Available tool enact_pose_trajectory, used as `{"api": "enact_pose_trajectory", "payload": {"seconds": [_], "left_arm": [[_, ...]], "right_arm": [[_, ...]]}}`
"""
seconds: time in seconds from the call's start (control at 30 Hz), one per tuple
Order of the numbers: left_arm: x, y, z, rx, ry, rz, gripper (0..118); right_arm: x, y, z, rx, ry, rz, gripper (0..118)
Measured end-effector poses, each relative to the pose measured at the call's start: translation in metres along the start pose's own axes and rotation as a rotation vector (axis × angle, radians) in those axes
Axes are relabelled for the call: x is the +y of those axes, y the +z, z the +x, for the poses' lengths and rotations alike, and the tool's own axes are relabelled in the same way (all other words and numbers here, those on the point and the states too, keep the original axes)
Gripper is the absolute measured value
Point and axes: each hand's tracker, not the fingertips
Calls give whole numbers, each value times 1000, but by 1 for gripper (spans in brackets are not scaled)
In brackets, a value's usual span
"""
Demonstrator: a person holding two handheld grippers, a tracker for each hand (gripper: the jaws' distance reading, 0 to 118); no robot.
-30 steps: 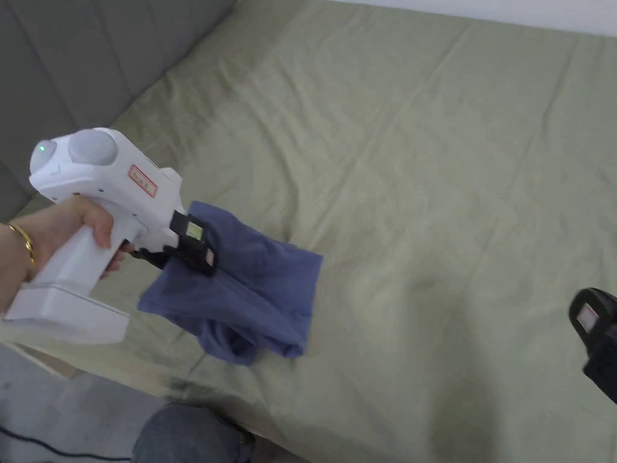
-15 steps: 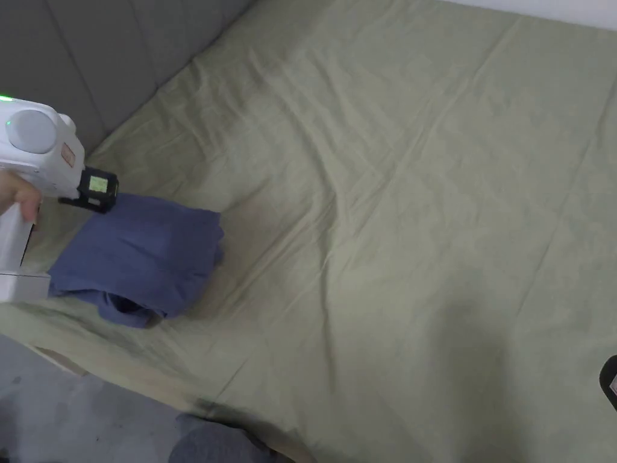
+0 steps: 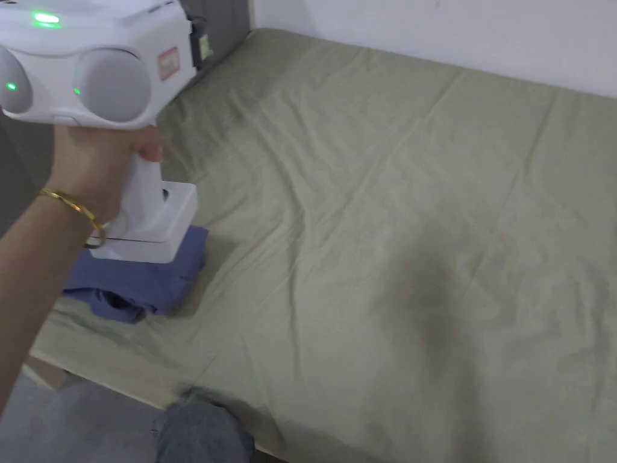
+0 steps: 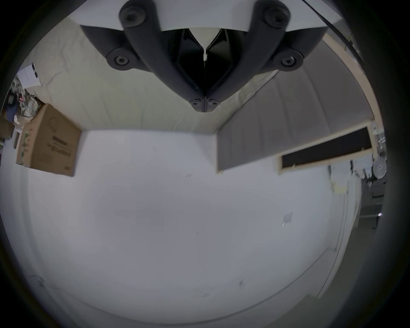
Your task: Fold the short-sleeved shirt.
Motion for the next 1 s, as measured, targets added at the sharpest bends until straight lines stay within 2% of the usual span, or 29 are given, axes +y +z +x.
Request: {"api": "enact_pose_trajectory", "payload": {"seconds": [0.1,0.23,0.33,0.4,0.5,0.6,0.77,1.0], "left_arm": [[-1,32,45,-40,-13,90,0],[-18,68,104,-75,-60,117,0],[-36,79,130,-116,-86,107,0],[-49,86,145,-150,-91,98,0],[-71,96,159,-185,-42,48,0],[-97,101,167,-213,-75,22,0],[-124,115,171,-267,-55,-45,0],[-147,127,167,-258,-48,-109,0]], "right_arm": [[8,20,19,-35,30,51,0],[6,48,35,-79,-5,78,0],[-4,62,43,-126,19,77,0],[-13,68,50,-131,5,63,0],[-29,74,53,-148,-30,50,0],[-45,73,55,-150,-39,22,0],[-66,75,44,-174,-29,-5,0],[-89,76,24,-160,2,-34,0]]}}
